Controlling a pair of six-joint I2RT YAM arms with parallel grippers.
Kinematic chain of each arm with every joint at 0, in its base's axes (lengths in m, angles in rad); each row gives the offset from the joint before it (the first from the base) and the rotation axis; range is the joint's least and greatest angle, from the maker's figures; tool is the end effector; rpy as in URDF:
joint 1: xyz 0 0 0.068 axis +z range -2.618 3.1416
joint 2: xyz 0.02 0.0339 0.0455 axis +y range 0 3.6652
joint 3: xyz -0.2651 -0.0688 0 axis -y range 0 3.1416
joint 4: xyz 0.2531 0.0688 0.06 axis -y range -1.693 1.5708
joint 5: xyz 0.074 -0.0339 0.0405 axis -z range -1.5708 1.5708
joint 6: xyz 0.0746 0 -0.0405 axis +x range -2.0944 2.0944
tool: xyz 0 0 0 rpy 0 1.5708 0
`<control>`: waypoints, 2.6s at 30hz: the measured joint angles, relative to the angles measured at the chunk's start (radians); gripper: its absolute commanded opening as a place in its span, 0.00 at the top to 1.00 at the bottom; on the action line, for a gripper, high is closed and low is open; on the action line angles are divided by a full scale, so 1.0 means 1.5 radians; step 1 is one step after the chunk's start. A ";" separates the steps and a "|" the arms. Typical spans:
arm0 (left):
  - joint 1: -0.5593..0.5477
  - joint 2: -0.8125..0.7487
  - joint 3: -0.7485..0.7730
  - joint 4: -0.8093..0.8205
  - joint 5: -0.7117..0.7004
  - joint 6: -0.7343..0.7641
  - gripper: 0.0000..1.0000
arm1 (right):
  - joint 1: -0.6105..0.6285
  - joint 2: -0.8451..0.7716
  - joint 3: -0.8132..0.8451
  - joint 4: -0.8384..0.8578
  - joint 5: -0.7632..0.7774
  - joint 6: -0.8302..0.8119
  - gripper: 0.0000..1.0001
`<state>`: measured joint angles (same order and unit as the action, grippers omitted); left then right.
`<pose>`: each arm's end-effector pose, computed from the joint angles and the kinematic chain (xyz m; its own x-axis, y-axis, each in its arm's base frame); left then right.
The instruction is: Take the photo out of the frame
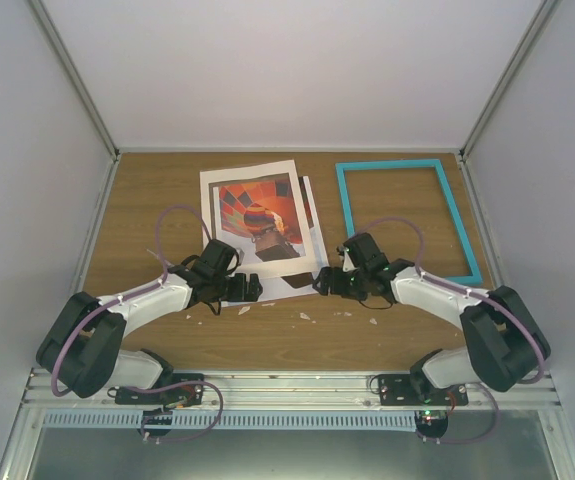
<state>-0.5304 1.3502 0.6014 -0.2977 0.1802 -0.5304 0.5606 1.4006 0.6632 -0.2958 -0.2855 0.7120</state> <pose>0.2193 -0.1441 0.1162 -0.9351 -0.0286 -0.3533 0.1183 0.9144 -0.3871 0.2237 0.1653 0.1240 -0.9639 0.1351 -0.2296 -0.0034 0.8556 0.5177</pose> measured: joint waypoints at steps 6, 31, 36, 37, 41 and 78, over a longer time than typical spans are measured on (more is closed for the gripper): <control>0.000 0.000 0.000 0.000 0.001 0.000 0.01 | -0.001 0.001 0.001 -0.001 -0.001 -0.003 0.22; 0.000 0.000 0.000 0.001 0.001 0.000 0.01 | -0.001 0.029 0.001 0.019 -0.006 -0.003 0.29; 0.000 0.000 0.000 0.001 0.002 0.000 0.01 | -0.001 0.036 0.001 0.024 -0.009 -0.003 0.30; 0.000 0.000 0.000 0.001 0.002 0.000 0.01 | -0.002 0.036 0.000 0.027 -0.011 -0.003 0.30; 0.000 0.000 0.000 0.001 0.002 0.000 0.01 | -0.009 0.036 -0.009 0.043 -0.025 -0.002 0.33; 0.000 0.000 -0.004 0.014 0.014 0.003 0.01 | -0.113 0.039 -0.100 0.214 -0.154 0.018 0.56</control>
<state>-0.5304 1.3499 0.5953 -0.2760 0.2016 -0.5262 0.3916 1.4597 0.5129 0.0250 -0.5167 0.7387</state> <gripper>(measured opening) 0.990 0.467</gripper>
